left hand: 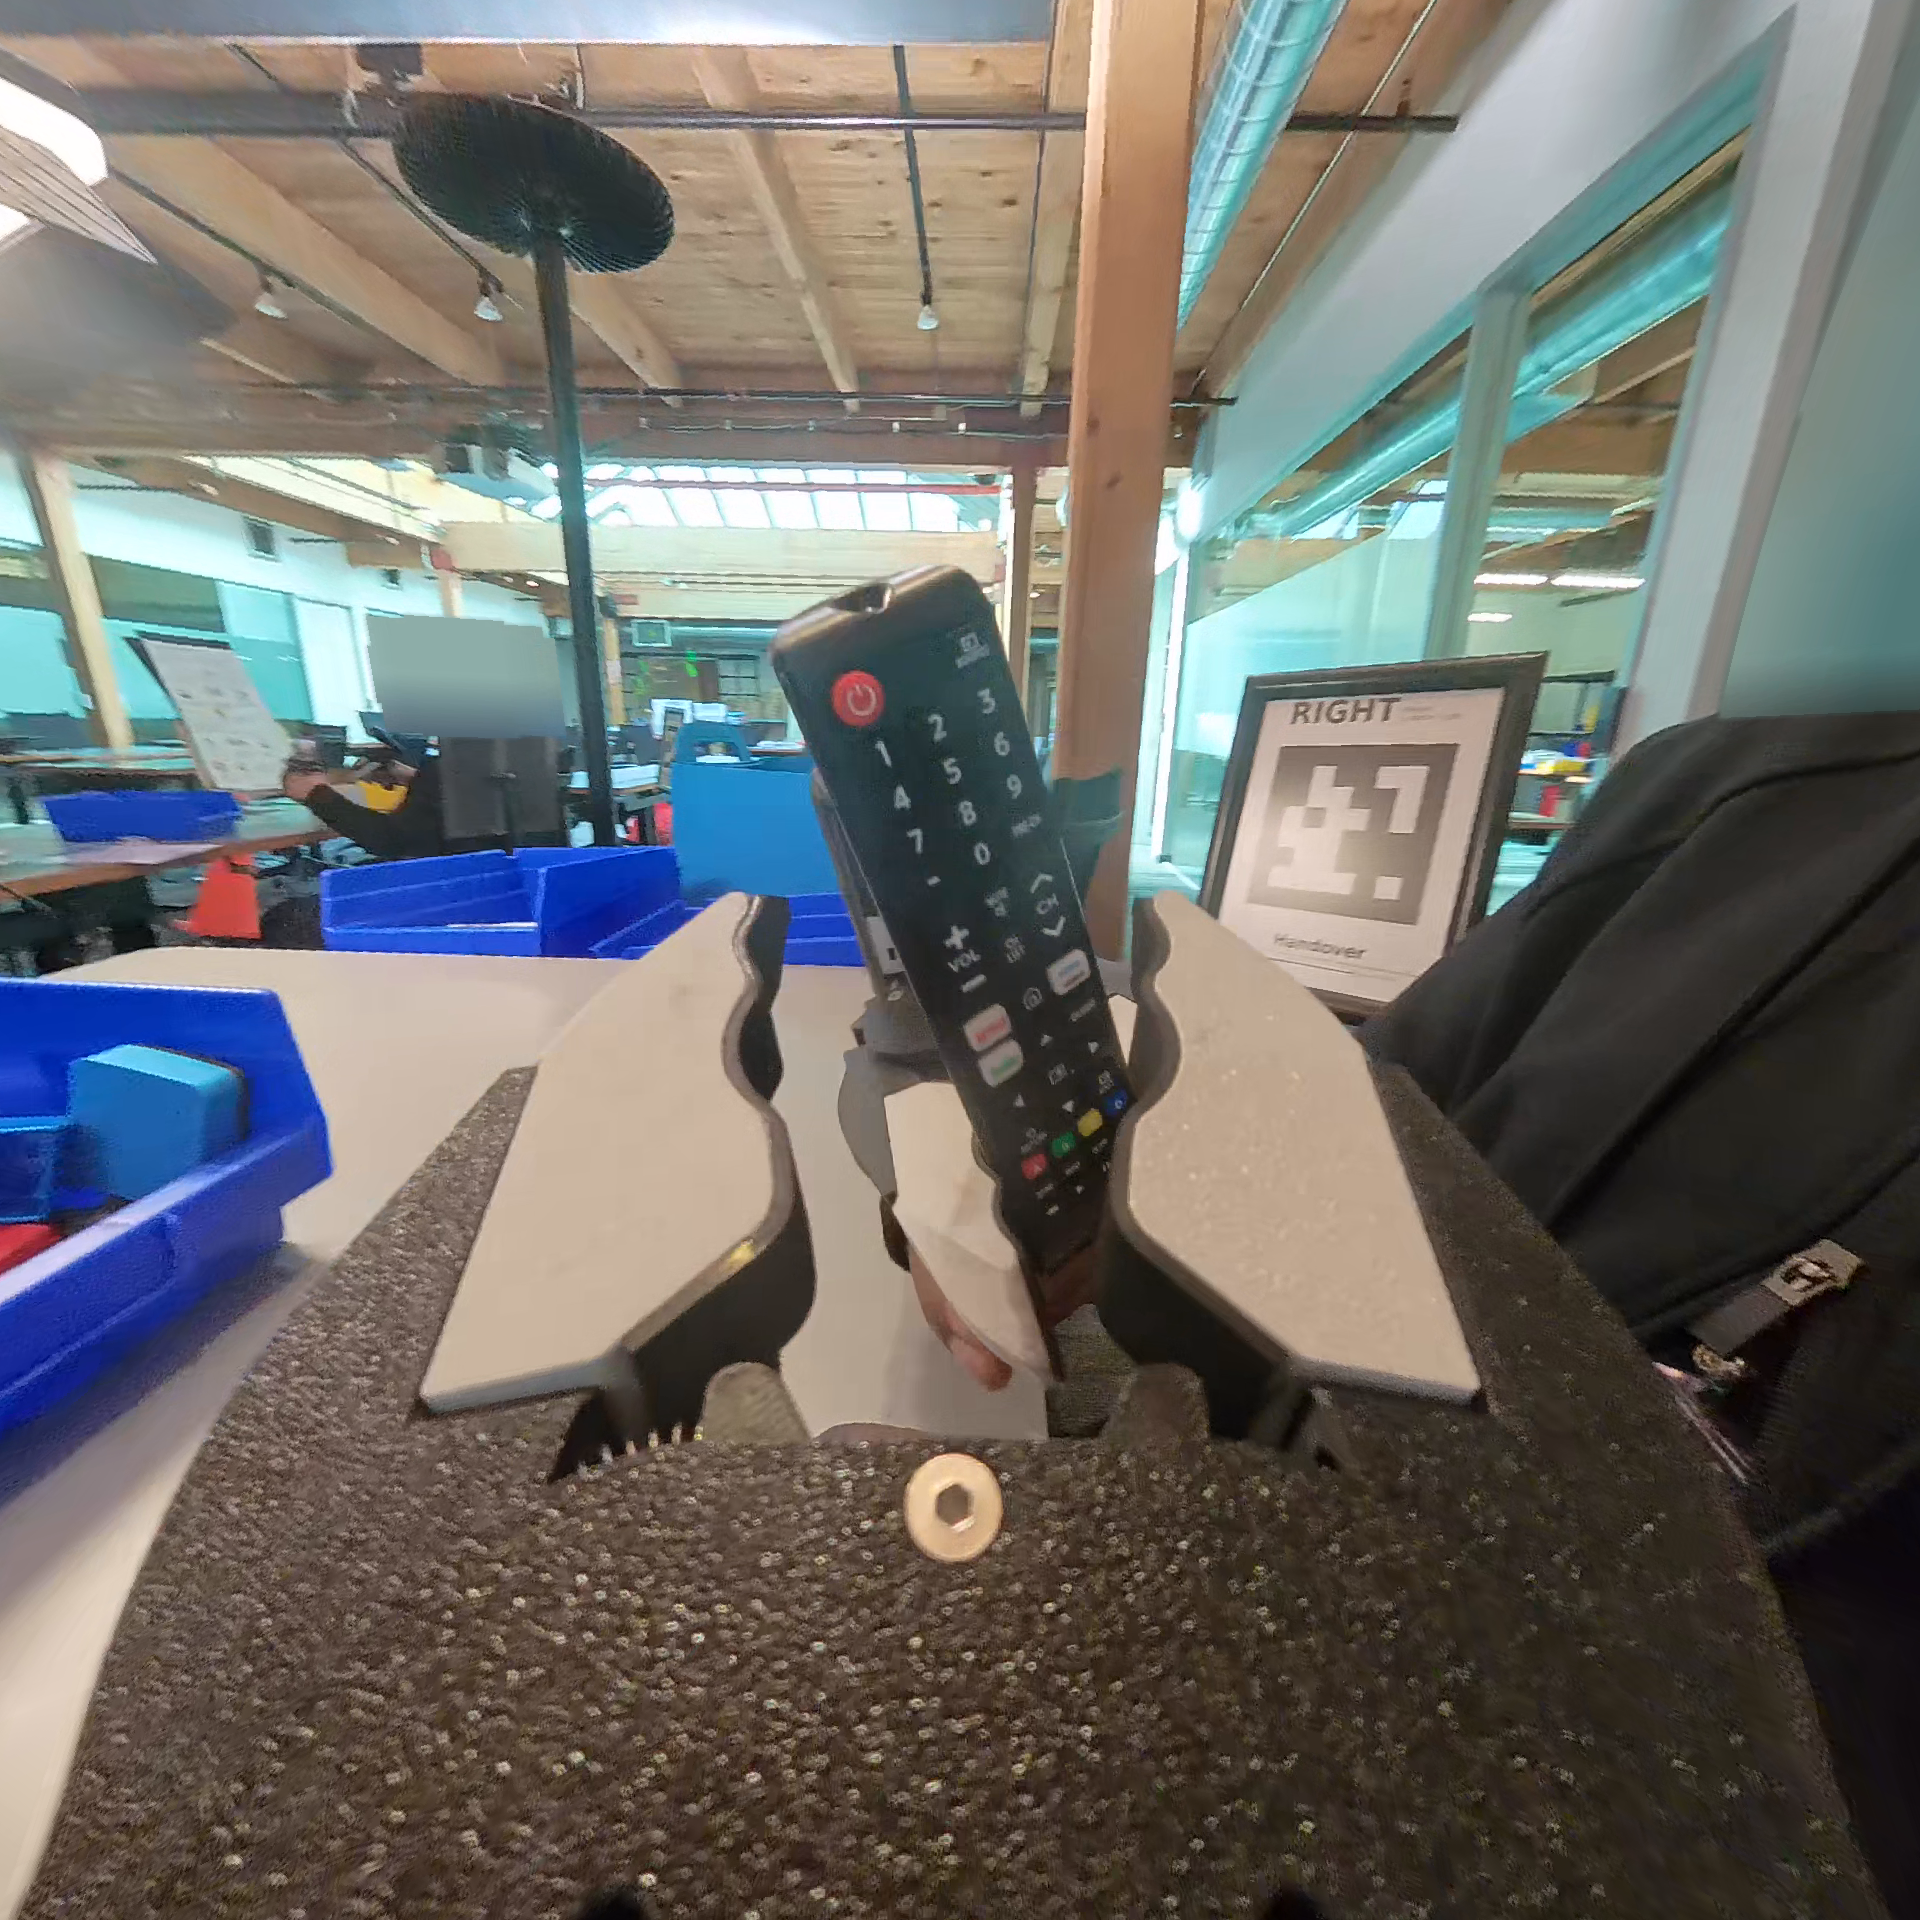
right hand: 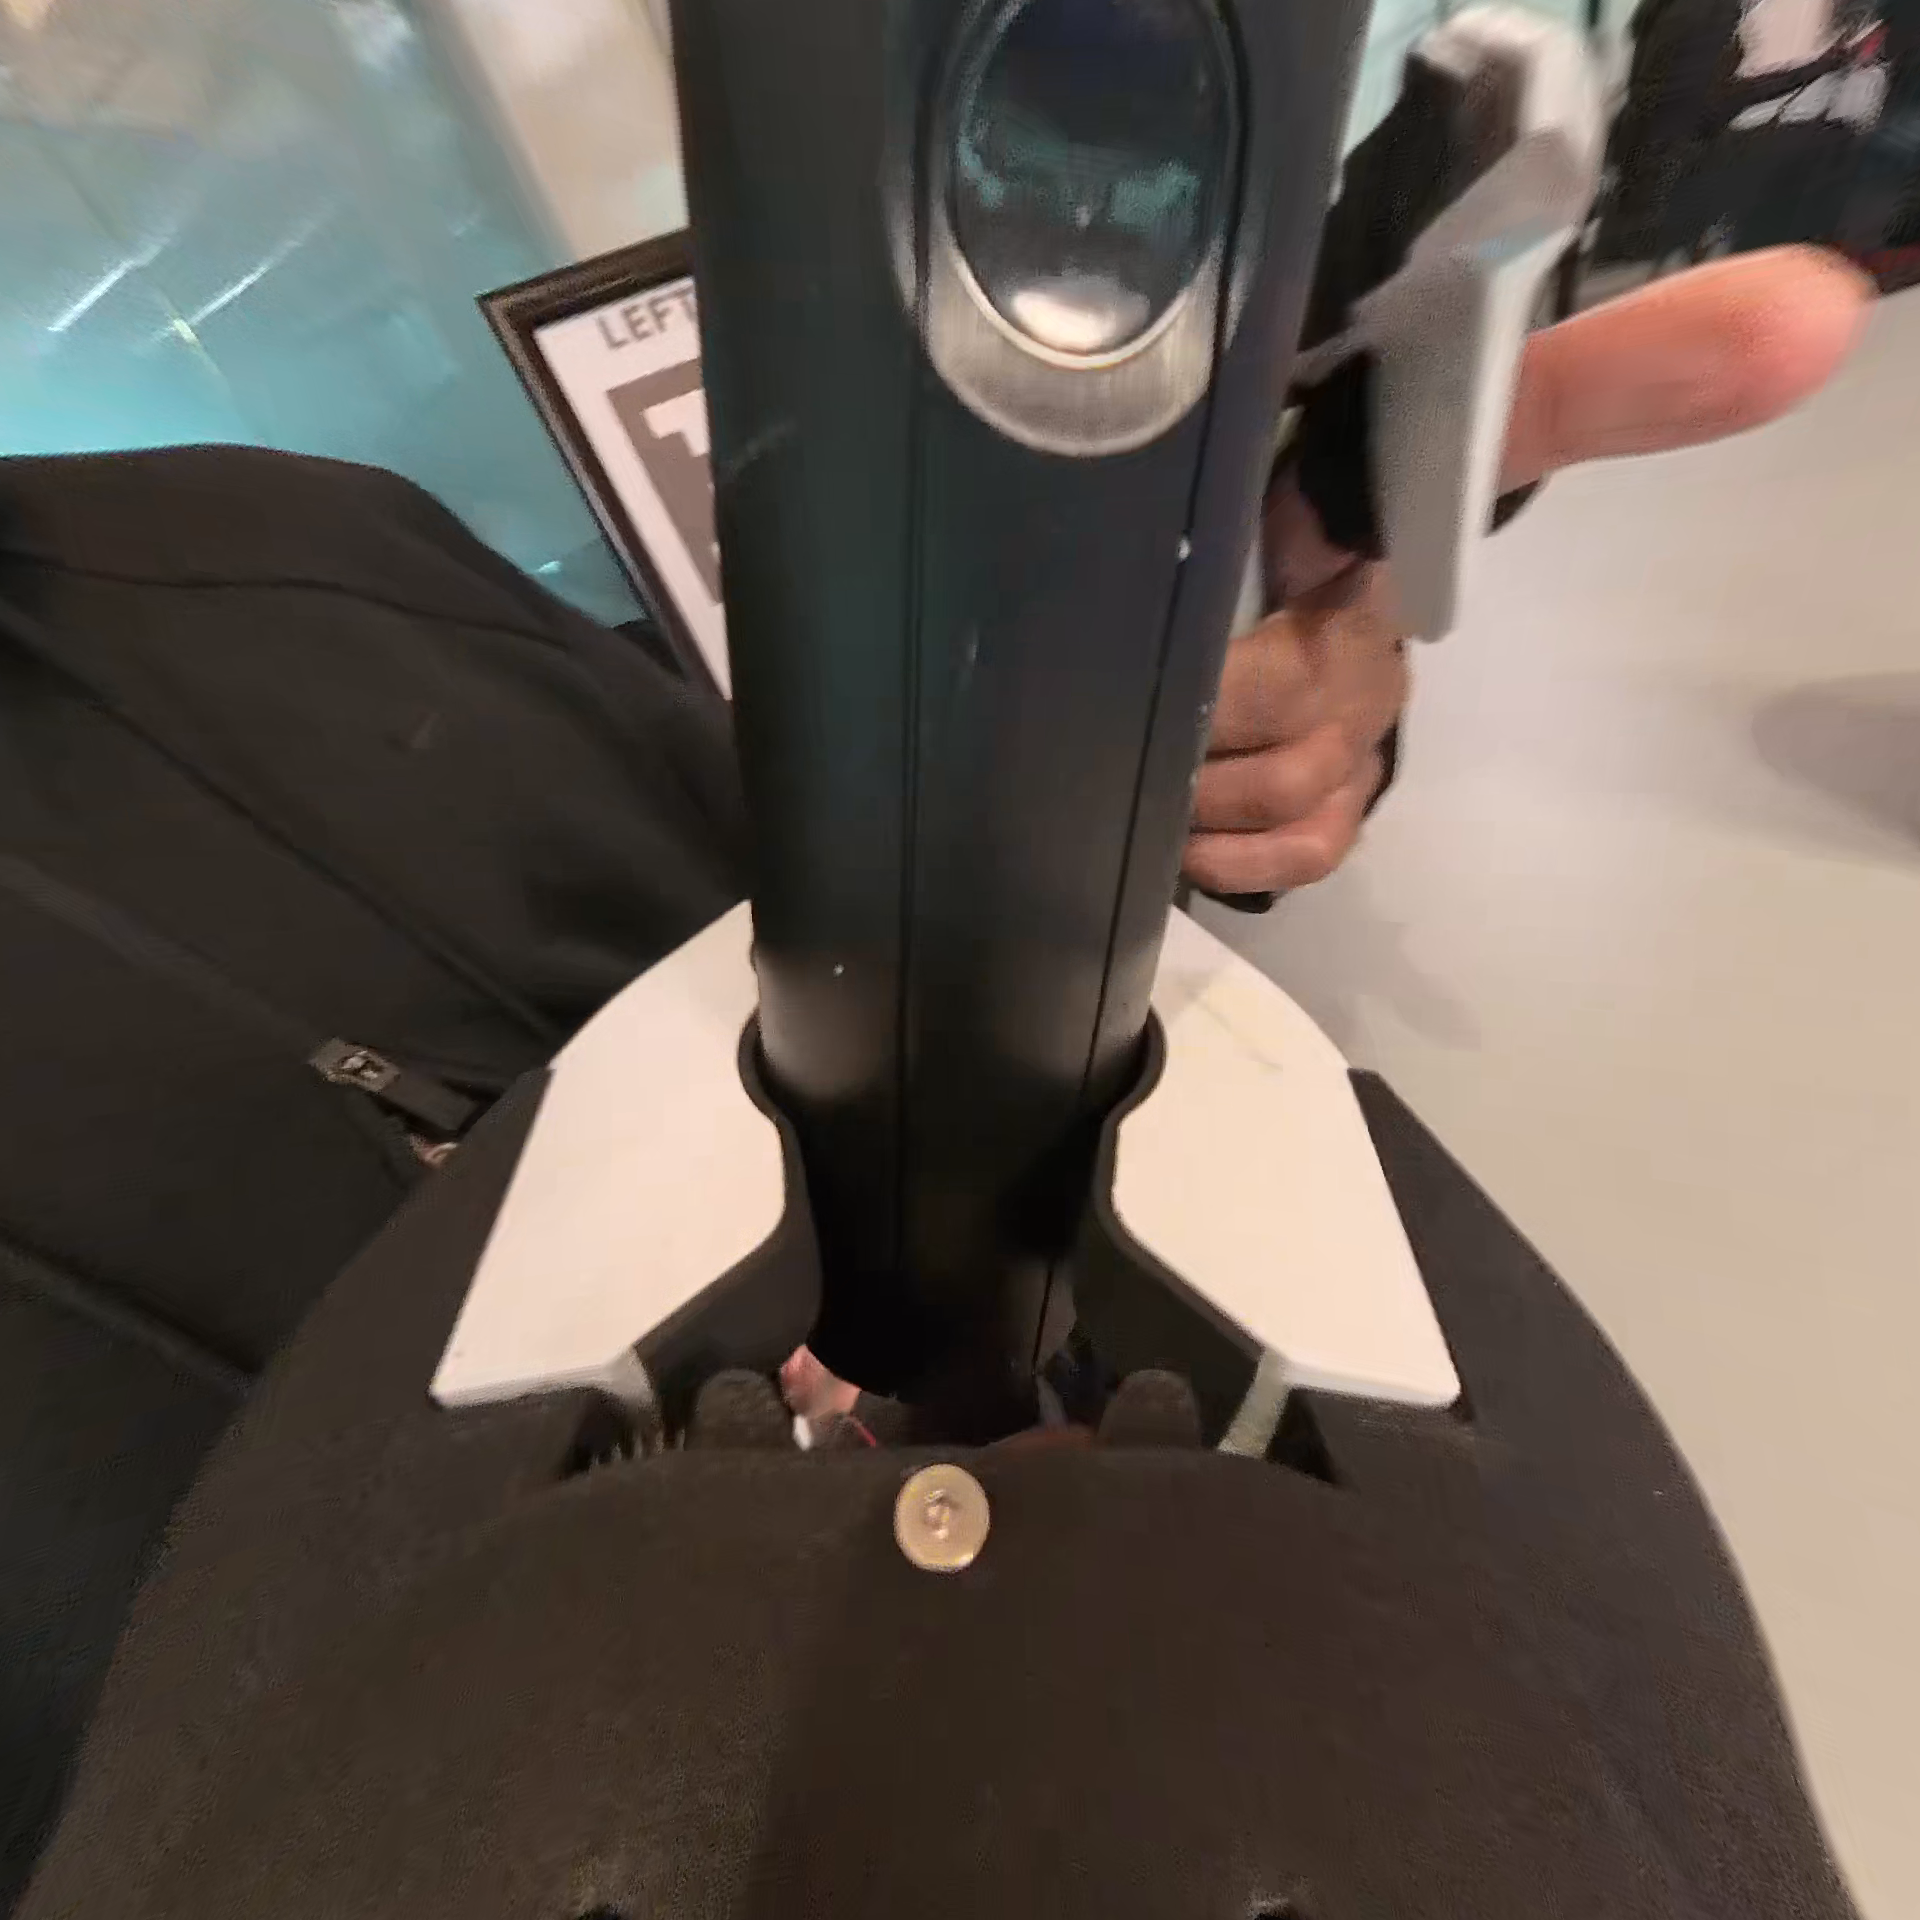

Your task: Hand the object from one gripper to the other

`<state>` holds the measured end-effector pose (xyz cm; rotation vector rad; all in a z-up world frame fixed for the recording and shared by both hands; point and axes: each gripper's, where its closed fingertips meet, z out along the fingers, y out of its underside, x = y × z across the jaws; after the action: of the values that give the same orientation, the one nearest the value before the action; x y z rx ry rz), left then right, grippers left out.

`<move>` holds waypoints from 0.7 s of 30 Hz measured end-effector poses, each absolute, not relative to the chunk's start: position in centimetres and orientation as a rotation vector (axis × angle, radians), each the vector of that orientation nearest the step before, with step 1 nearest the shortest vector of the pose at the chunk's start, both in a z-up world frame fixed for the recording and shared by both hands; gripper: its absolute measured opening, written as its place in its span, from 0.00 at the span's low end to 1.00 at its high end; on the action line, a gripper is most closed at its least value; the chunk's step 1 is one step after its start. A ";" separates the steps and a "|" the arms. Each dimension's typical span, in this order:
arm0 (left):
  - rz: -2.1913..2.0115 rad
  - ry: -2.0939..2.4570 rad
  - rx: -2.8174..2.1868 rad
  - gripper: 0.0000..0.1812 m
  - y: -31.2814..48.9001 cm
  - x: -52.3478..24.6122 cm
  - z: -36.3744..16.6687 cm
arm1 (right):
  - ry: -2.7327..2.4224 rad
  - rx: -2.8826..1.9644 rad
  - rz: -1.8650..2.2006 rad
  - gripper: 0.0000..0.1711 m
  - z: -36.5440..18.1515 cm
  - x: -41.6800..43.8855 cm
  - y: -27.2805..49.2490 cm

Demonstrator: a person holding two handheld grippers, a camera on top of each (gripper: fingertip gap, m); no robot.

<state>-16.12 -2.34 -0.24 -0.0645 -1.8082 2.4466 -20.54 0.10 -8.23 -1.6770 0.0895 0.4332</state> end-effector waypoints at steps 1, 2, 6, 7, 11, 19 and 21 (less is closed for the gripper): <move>2.424 -1.798 -0.076 0.36 -2.5 -16.3 -0.4 | 0.076 -1.690 0.477 0.36 -8.5 -21.1 0.3; 2.394 -1.798 -0.095 0.36 -2.7 -16.6 -0.8 | 0.063 -1.704 0.511 0.36 -8.7 -21.7 0.5; 2.258 -1.844 -0.189 0.37 -4.2 -18.2 -2.6 | 0.005 -1.795 0.539 0.36 -10.0 -23.2 1.1; 2.252 -1.835 -0.237 0.34 -4.4 -18.9 -2.7 | 0.000 -1.819 0.531 0.36 -10.3 -23.3 1.2; 2.307 -1.806 -0.350 0.23 -4.2 -20.0 -2.1 | 0.029 -1.834 0.447 0.36 -10.5 -22.5 1.3; 2.677 -2.173 -0.296 0.20 -4.0 -16.9 -0.3 | 0.247 -1.865 -0.355 0.28 -8.9 -13.7 -2.0; 2.754 -2.325 -0.280 0.19 -4.0 -15.9 -0.2 | 0.245 -1.879 -0.546 0.28 -8.1 -12.6 -3.3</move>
<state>-15.88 -3.97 -0.16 -0.2795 -2.3251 2.7541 -12.62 -3.33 -8.06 -1.8787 0.2453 -0.5463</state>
